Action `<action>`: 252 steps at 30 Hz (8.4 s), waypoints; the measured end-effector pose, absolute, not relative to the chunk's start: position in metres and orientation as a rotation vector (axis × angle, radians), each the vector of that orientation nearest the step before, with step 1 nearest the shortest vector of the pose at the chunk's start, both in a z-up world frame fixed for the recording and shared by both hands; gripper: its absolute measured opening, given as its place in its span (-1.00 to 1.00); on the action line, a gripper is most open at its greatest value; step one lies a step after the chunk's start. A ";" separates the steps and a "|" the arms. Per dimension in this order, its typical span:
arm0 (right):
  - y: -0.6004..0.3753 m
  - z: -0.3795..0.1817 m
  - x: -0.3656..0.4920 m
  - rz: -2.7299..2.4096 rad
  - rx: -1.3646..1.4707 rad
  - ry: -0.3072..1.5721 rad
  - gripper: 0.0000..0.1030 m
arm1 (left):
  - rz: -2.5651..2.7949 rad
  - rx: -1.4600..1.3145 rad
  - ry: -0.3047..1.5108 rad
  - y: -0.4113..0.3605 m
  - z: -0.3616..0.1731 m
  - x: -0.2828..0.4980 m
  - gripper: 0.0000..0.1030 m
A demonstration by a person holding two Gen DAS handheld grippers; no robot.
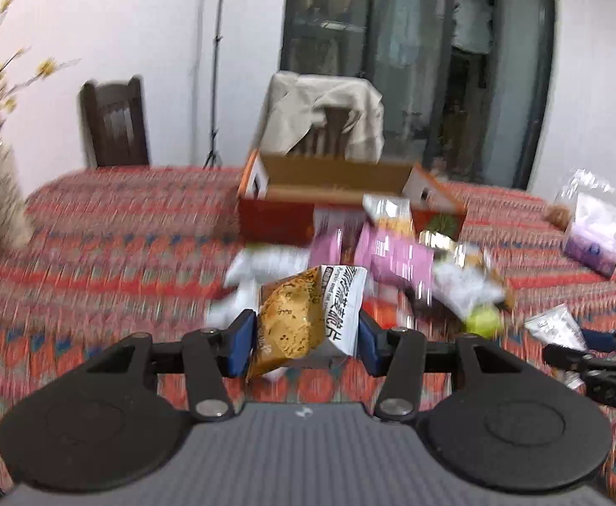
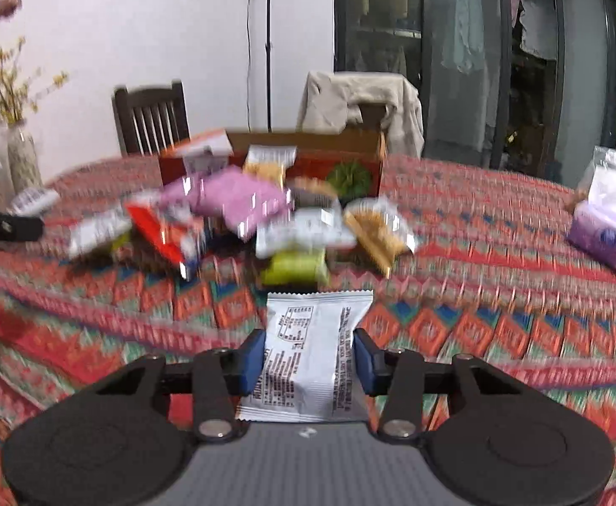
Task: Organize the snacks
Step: 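Carry both packets into the cardboard box and open both tools, then withdraw both tools from the box back toward the snack pile, then grasp a white packet with the left tool while the right grasps a pumpkin-seed oat packet, then carry both packets into the cardboard box and open both tools, then withdraw both tools from the box back toward the snack pile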
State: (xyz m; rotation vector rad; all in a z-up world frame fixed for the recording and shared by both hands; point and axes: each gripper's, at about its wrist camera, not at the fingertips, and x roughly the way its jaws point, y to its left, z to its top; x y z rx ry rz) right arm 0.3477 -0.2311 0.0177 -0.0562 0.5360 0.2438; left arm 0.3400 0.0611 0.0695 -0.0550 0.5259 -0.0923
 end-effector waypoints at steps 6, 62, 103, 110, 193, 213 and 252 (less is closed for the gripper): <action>-0.239 0.093 0.415 0.349 -0.024 0.407 -0.16 | -0.111 -0.038 0.483 0.075 0.115 0.452 0.00; -0.282 0.253 0.458 0.260 -0.077 0.434 1.00 | -0.149 -0.014 0.426 0.045 0.234 0.361 1.00; -0.270 0.012 0.215 0.267 0.030 0.473 1.00 | 0.032 0.009 0.552 0.040 0.020 0.178 1.00; -0.263 0.019 0.255 0.262 0.041 0.441 0.97 | 0.029 -0.042 0.576 0.057 0.021 0.235 1.00; -0.221 0.141 0.625 0.500 0.036 0.542 -0.19 | -0.158 0.076 0.526 0.024 0.143 0.627 -0.77; -0.153 0.028 0.841 0.308 -0.085 0.871 0.08 | -0.128 0.027 0.814 0.027 0.040 0.800 0.18; -0.299 0.178 0.321 0.468 -0.023 0.441 1.00 | -0.175 -0.042 0.370 0.068 0.166 0.234 1.00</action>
